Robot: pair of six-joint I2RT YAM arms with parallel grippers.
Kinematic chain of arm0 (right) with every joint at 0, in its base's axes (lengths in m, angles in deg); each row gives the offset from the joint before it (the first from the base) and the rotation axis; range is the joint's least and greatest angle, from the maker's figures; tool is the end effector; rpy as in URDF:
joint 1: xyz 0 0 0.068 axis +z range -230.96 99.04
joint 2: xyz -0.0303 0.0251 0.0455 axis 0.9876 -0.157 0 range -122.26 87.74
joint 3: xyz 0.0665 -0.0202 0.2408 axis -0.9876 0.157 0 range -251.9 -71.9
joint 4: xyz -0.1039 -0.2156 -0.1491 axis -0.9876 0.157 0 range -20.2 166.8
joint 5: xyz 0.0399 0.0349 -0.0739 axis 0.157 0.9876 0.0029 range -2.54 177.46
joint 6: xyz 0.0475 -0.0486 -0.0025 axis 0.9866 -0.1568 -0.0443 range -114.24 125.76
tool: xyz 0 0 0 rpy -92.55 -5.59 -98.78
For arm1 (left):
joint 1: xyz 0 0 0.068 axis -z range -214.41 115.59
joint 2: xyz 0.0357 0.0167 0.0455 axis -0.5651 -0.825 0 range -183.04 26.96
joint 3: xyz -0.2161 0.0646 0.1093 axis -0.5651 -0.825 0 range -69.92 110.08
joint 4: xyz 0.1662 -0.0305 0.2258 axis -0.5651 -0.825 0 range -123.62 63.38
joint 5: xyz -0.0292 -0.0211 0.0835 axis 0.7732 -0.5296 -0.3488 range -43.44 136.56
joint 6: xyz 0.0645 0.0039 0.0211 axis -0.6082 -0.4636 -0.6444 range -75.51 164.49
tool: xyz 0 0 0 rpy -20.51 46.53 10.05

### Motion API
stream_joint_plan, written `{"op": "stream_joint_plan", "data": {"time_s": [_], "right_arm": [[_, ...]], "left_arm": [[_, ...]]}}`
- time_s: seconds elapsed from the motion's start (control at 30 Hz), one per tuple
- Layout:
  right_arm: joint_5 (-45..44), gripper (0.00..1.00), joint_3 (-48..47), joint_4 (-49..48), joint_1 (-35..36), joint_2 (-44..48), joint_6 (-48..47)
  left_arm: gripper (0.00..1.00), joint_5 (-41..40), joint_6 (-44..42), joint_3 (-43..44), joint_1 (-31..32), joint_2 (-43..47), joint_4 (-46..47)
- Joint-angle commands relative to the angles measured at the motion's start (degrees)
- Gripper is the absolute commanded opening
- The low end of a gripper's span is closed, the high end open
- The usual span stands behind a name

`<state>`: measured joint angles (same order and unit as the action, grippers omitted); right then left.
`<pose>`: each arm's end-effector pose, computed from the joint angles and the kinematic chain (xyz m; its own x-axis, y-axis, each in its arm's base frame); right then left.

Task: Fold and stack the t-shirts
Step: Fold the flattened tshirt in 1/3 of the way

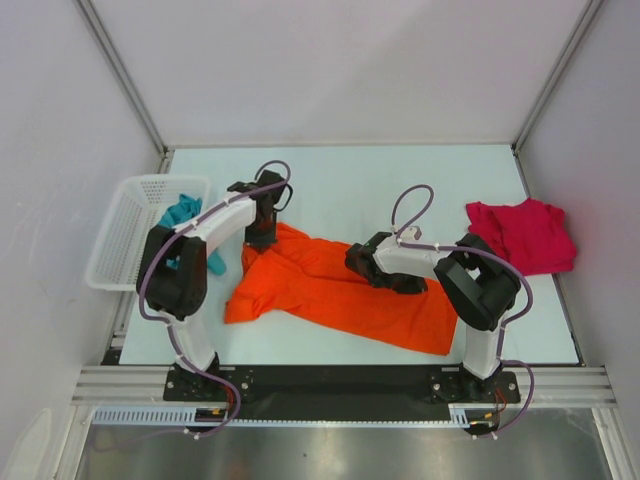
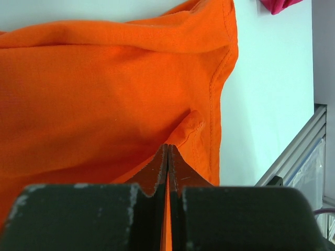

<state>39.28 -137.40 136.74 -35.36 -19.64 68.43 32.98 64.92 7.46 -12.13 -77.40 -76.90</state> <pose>0.2356 0.1823 0.1056 -0.8767 -0.0487 -0.4786 0.2924 0.7361 -0.6105 0.3500 -0.1296 0.1555 -0.9577 0.0258 -0.2867 -0.0146 0.9904 0.1377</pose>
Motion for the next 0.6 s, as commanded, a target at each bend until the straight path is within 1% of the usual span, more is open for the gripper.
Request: {"op": "stream_joint_plan", "data": {"time_s": [0.0,0.13,0.17,0.2,0.23,0.27,0.3,0.33,0.37,0.43,0.57], "right_arm": [[-2.27,0.00,-0.25,0.12,-0.34,0.23,0.52],[-2.27,0.00,-0.25,0.39,-0.43,0.23,0.61],[-2.27,0.00,-0.33,0.47,-0.43,0.23,0.43],[-2.27,0.00,-0.34,0.56,-0.34,0.32,0.52],[-2.35,0.00,-0.34,0.65,-0.43,0.23,0.52],[-2.35,0.00,-0.42,0.83,-0.43,0.32,0.52],[-2.27,0.00,-0.34,0.83,-0.43,0.32,0.52],[-2.35,0.00,-0.34,0.83,-0.52,0.32,0.52],[-2.27,0.00,-0.34,0.91,-0.52,0.06,0.61],[-2.27,0.00,-0.34,0.83,-0.60,-0.03,0.69],[-1.74,0.00,-0.95,0.48,-0.60,-0.91,0.34]], "left_arm": [[0.00,-1.62,-1.18,3.30,0.22,-1.64,0.54],[0.01,-1.45,-1.35,4.79,0.22,-3.83,0.80],[0.04,-1.36,-1.70,4.88,0.30,-4.19,0.63],[0.10,-0.66,-1.79,5.06,0.22,-4.54,0.36],[0.18,-0.39,-1.79,4.71,0.30,-4.54,-0.16],[0.36,-0.13,-1.62,4.27,0.30,-3.93,-0.34],[0.48,0.13,-1.36,3.48,0.30,-3.23,-0.43],[0.58,0.57,-1.18,1.47,0.30,-0.96,-0.69],[0.70,0.58,-0.57,0.32,0.30,0.37,-0.87],[0.76,0.40,-0.04,-2.93,0.30,4.48,-1.57],[0.78,0.66,1.02,-6.01,0.30,9.95,-4.12]]}}
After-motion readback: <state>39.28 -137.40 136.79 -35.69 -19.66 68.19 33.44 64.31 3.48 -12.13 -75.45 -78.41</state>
